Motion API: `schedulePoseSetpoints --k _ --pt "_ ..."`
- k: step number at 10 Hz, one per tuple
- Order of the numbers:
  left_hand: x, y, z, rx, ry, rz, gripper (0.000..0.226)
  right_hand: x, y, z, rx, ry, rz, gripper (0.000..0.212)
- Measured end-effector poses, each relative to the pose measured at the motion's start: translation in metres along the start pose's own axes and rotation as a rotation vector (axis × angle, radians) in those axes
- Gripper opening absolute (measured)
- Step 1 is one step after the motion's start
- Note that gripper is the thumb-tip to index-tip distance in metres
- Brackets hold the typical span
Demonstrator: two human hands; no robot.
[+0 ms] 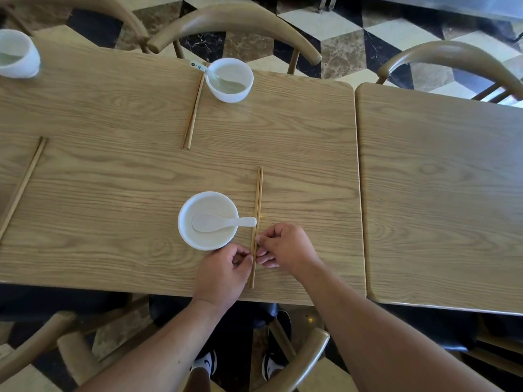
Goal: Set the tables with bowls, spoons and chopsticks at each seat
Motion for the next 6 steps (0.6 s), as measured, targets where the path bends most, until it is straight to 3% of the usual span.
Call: schedulePoseSetpoints --k 4,6 --pt "-0.006 -0.005 0.002 0.037 -0.019 -0.008 0.020 0.008 -0.007 0.013 -0.007 -0.013 0.014 0.016" --pt "-0.017 -0.010 0.010 0.079 0.020 -0.025 0.023 0.007 -0.023 0.032 -0.096 -0.101 0.050 0.014"
Point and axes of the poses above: each hand's wrist, its own z-axis away from the middle knuckle, its own y-axis out of the palm, x = y × z, the point moved 3 cm from there along -z, towards the middle knuckle, and after that the axes turned 15 degrees about -x, right-handed, at the moved point
